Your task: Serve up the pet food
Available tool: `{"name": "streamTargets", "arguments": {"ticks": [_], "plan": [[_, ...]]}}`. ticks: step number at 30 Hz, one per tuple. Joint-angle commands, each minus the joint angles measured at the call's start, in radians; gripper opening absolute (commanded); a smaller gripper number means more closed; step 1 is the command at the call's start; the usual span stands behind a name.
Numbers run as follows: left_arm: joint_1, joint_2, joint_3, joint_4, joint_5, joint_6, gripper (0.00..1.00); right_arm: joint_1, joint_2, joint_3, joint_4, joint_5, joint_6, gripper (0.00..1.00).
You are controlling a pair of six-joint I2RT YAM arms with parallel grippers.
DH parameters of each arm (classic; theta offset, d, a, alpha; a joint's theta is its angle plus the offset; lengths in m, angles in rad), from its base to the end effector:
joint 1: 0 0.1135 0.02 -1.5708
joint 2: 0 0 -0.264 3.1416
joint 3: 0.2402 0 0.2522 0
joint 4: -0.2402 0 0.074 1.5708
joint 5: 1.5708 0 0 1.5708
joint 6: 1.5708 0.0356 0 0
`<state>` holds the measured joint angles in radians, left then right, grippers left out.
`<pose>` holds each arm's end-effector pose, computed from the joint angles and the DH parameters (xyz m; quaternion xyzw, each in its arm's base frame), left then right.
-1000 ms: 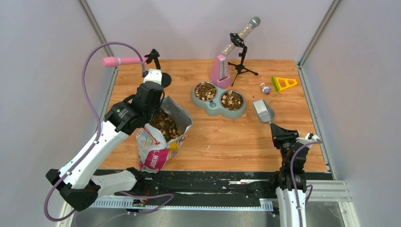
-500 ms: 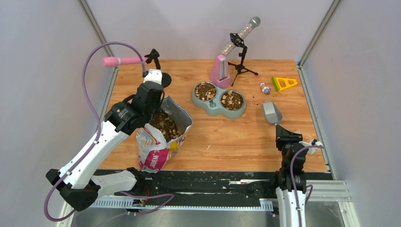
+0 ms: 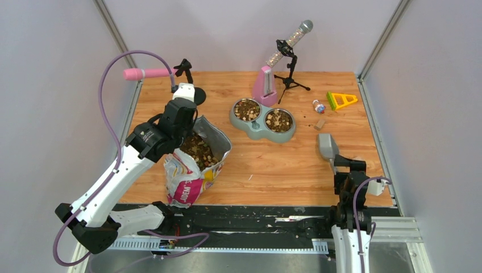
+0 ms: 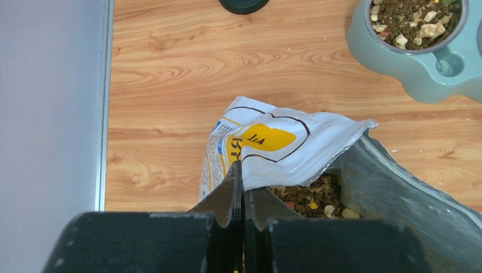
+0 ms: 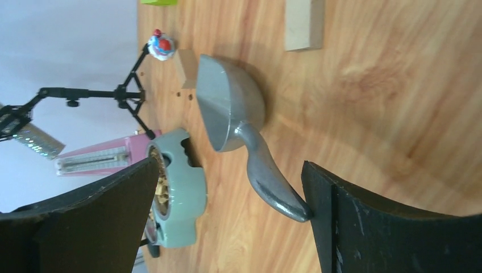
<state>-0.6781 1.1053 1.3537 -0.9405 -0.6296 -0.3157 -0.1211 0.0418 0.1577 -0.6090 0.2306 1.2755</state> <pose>0.1715 -0.1112 0.4022 0.0255 0.8702 0.0535 0.4891 0.0867 -0.0187 0.1610 0.5934 0.6151 0.1954 0.4810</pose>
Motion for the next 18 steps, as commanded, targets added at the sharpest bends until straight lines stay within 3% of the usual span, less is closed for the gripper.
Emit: {"name": "streamTargets", "arguments": {"ticks": [1, 14, 18], "plan": [[0.0, -0.043, 0.053, 0.209, -0.068, -0.019, 0.0, -0.003, 0.035, 0.108, -0.075, 0.057, -0.077, 1.0], [0.0, -0.044, 0.053, 0.209, -0.049, -0.03, 0.0, -0.002, 0.252, 0.415, -0.096, 0.106, -0.236, 1.0], [0.0, -0.041, 0.053, 0.209, -0.042, -0.032, 0.0, -0.002, 0.276, 0.485, 0.0, -0.06, -0.406, 1.0]]}}
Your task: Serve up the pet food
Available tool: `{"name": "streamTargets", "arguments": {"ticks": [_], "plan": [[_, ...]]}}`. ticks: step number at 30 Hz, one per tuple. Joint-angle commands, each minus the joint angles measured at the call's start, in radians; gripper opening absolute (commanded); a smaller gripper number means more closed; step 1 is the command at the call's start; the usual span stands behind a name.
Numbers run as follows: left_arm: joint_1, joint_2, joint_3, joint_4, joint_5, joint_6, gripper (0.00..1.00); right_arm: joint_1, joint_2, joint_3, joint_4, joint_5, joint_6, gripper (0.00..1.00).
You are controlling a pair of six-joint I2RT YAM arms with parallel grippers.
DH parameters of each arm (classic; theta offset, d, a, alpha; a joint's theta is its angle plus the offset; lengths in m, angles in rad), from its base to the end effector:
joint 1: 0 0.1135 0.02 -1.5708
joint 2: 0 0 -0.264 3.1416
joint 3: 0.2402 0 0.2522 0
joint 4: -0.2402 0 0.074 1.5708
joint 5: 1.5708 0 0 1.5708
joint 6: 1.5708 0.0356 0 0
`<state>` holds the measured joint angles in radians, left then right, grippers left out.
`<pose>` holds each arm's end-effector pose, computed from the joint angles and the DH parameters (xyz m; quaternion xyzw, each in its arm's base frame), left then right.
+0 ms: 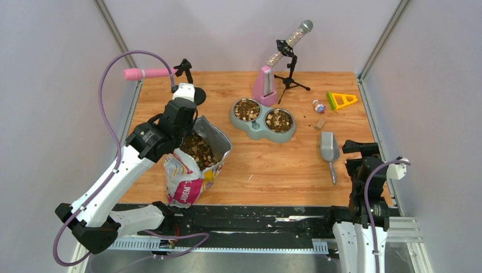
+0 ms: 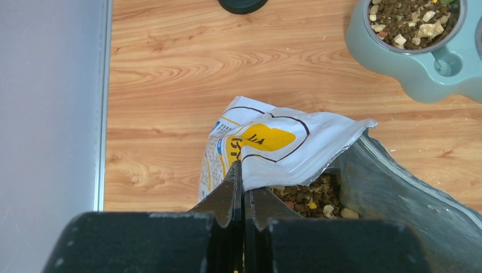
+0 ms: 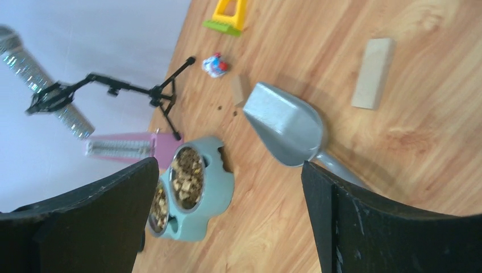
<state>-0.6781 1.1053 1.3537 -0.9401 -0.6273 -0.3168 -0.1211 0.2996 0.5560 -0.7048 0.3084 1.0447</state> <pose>0.1715 -0.1113 0.4022 0.0255 0.8704 0.0522 0.4889 0.0848 -0.0212 0.2648 0.5287 0.6534 0.1179 0.5287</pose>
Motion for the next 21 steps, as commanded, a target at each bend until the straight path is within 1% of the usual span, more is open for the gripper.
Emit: {"name": "streamTargets", "arguments": {"ticks": [1, 3, 4, 9, 12, 14, 16, 17, 19, 21], "plan": [[0.0, -0.041, 0.052, 0.209, -0.044, -0.031, 0.0, -0.002, 0.031, 0.095, 0.132, -0.226, -0.224, 1.0], [0.0, -0.042, 0.05, 0.21, -0.047, -0.035, 0.0, -0.003, 0.063, 0.096, 0.23, -0.47, -0.306, 1.0], [0.0, -0.045, 0.048, 0.212, -0.047, -0.038, 0.0, -0.002, 0.088, 0.092, 0.266, -0.562, -0.325, 1.0], [0.0, -0.054, 0.042, 0.219, -0.045, -0.042, 0.0, -0.002, 0.251, 0.107, 0.406, -0.942, -0.322, 1.0], [0.0, -0.056, 0.041, 0.22, -0.048, -0.042, 0.0, 0.0, 0.374, 0.133, 0.482, -1.127, -0.289, 0.99], [0.0, -0.057, 0.04, 0.223, -0.05, -0.041, 0.0, 0.014, 0.449, 0.164, 0.514, -1.194, -0.276, 0.99], [0.0, -0.058, 0.038, 0.224, -0.055, -0.041, 0.0, 0.058, 0.505, 0.209, 0.518, -1.188, -0.277, 1.0], [0.0, -0.058, 0.039, 0.224, -0.057, -0.042, 0.0, 0.095, 0.532, 0.234, 0.523, -1.168, -0.284, 1.0], [0.0, -0.059, 0.038, 0.224, -0.063, -0.041, 0.0, 0.22, 0.574, 0.303, 0.522, -1.094, -0.305, 1.0], [0.0, -0.06, 0.038, 0.224, -0.067, -0.038, 0.0, 0.332, 0.621, 0.375, 0.505, -0.983, -0.337, 1.0]]}}
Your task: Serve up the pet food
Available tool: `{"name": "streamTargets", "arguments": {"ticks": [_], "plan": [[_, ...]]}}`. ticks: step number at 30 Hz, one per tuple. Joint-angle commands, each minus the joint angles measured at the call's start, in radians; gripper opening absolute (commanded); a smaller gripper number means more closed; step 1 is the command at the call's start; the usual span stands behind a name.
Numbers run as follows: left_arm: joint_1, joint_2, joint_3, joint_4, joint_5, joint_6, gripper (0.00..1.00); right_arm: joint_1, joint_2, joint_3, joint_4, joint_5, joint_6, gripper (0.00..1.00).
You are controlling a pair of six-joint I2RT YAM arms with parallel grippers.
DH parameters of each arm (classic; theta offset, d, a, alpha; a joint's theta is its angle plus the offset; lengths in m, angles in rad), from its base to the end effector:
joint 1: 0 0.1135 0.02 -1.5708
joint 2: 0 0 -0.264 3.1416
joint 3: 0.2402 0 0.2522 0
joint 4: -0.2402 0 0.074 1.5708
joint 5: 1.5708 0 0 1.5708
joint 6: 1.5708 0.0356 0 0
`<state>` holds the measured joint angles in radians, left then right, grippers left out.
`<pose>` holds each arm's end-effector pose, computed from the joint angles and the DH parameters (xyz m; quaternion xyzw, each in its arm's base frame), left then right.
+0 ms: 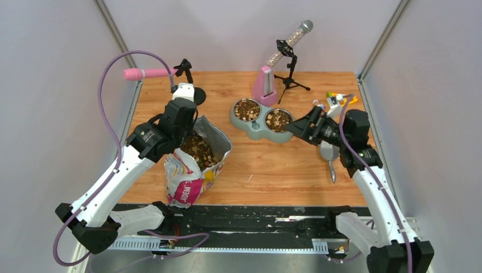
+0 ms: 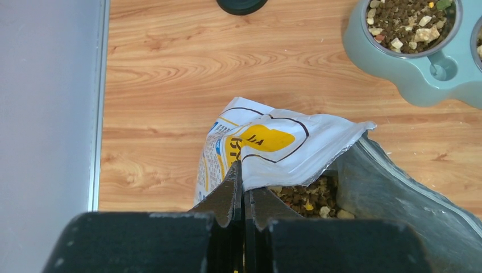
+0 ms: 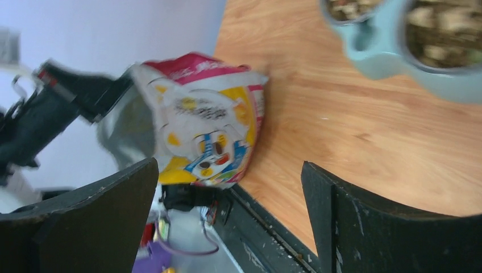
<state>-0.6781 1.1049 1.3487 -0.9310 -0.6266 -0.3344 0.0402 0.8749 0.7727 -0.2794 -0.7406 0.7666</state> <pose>0.1721 -0.1118 0.4015 0.0172 0.8698 0.0464 0.4908 0.1925 0.0318 0.3135 0.0849 0.7939 0.4807 0.3626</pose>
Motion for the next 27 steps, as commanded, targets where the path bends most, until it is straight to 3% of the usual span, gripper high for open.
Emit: {"name": "streamTargets", "arguments": {"ticks": [1, 9, 16, 19, 22, 24, 25, 27], "plan": [[0.0, -0.06, 0.043, 0.217, -0.072, -0.02, 0.0, 0.229, 0.071, 0.194, 0.059, 0.139, -0.059, 1.0], [0.0, -0.053, 0.038, 0.222, -0.082, -0.017, 0.0, 0.629, 0.293, 0.432, -0.043, 0.45, -0.169, 0.95], [0.0, -0.044, 0.042, 0.219, -0.08, -0.03, 0.0, 0.837, 0.553, 0.599, -0.126, 0.647, -0.309, 0.84], [0.0, -0.037, 0.057, 0.213, -0.091, -0.039, 0.0, 0.859, 0.631, 0.654, -0.138, 0.691, -0.375, 0.66], [0.0, -0.035, 0.07, 0.195, -0.11, -0.067, 0.0, 0.862, 0.694, 0.709, -0.162, 0.647, -0.4, 0.41], [0.0, -0.035, 0.066, 0.182, -0.116, -0.098, 0.0, 0.864, 0.716, 0.724, -0.164, 0.609, -0.417, 0.11], [0.0, -0.038, 0.065, 0.177, -0.116, -0.108, 0.0, 0.865, 0.722, 0.73, -0.16, 0.604, -0.425, 0.01], [0.0, -0.041, 0.061, 0.169, -0.11, -0.138, 0.0, 0.865, 0.733, 0.745, -0.159, 0.63, -0.447, 0.0]]}}
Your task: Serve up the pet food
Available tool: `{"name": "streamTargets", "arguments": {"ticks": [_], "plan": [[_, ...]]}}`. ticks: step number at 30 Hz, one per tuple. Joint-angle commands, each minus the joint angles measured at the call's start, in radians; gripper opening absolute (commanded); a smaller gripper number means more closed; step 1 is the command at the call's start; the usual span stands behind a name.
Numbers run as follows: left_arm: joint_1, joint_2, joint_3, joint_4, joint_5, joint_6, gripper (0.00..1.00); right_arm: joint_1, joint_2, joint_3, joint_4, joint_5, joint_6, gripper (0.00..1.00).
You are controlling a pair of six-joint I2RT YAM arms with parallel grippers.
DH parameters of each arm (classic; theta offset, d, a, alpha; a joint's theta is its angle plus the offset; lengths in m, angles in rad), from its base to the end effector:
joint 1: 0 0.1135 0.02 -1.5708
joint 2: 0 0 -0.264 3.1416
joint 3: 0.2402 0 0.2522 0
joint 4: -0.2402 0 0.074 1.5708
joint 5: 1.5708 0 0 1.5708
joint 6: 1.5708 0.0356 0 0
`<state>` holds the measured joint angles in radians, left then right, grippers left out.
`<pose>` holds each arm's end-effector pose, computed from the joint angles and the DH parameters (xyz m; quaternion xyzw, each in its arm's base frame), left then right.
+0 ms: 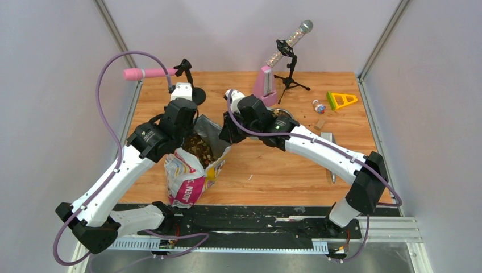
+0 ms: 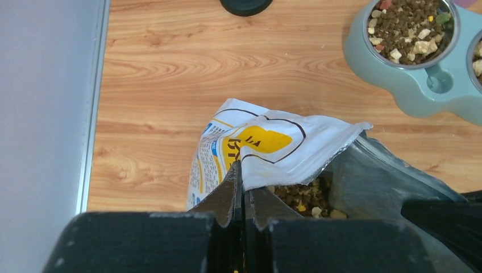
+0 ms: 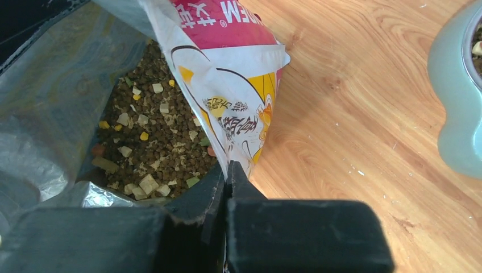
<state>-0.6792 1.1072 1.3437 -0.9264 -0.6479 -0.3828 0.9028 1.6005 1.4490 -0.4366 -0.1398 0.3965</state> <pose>0.1730 -0.1121 0.4002 -0.0076 0.8681 0.0436 0.4943 0.2253 0.2935 0.3391 -0.2522 0.8433 0.3337 0.3375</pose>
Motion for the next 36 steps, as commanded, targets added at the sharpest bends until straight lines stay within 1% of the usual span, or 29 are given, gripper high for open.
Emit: {"name": "streamTargets", "arguments": {"ticks": [1, 4, 6, 7, 9, 11, 17, 18, 21, 23, 27, 31, 33, 35, 36], "plan": [[0.001, -0.044, 0.069, 0.162, -0.071, -0.102, 0.0, 0.002, 0.009, 0.081, -0.001, 0.047, -0.092, 0.0], [0.001, -0.039, 0.109, 0.13, -0.009, -0.142, 0.0, -0.005, 0.001, 0.137, -0.001, 0.083, -0.147, 0.0], [0.001, -0.038, 0.15, 0.1, 0.061, -0.178, 0.0, -0.018, -0.01, 0.171, -0.003, 0.079, -0.175, 0.0], [0.0, -0.042, 0.168, 0.096, 0.14, -0.185, 0.0, -0.026, -0.018, 0.185, -0.006, 0.063, -0.193, 0.0], [-0.004, -0.056, 0.18, 0.093, 0.238, -0.203, 0.0, -0.039, -0.036, 0.207, -0.01, 0.019, -0.227, 0.0], [-0.017, -0.078, 0.168, 0.095, 0.291, -0.244, 0.0, -0.05, -0.044, 0.232, -0.02, -0.013, -0.267, 0.0], [-0.087, -0.138, 0.096, 0.164, 0.355, -0.349, 0.0, -0.086, -0.013, 0.332, -0.044, -0.146, -0.389, 0.0], [-0.097, -0.142, 0.086, 0.182, 0.36, -0.367, 0.0, -0.096, -0.002, 0.354, -0.052, -0.173, -0.421, 0.0], [-0.144, -0.147, 0.071, 0.207, 0.356, -0.396, 0.0, -0.134, 0.035, 0.426, -0.085, -0.297, -0.432, 0.0], [-0.167, -0.143, 0.065, 0.221, 0.353, -0.417, 0.0, -0.151, 0.061, 0.462, -0.106, -0.351, -0.436, 0.0], [-0.202, -0.128, 0.068, 0.229, 0.356, -0.451, 0.0, -0.172, 0.103, 0.489, -0.13, -0.453, -0.45, 0.0], [-0.223, -0.119, 0.07, 0.246, 0.338, -0.45, 0.0, -0.183, 0.116, 0.469, -0.135, -0.486, -0.45, 0.0], [-0.224, -0.117, 0.064, 0.244, 0.302, -0.448, 0.0, -0.186, 0.113, 0.447, -0.137, -0.49, -0.452, 0.0], [-0.224, -0.116, 0.051, 0.228, 0.246, -0.449, 0.0, -0.189, 0.103, 0.42, -0.143, -0.48, -0.447, 0.0], [-0.224, -0.116, 0.044, 0.219, 0.194, -0.455, 0.0, -0.189, 0.094, 0.406, -0.148, -0.467, -0.444, 0.02]]}}
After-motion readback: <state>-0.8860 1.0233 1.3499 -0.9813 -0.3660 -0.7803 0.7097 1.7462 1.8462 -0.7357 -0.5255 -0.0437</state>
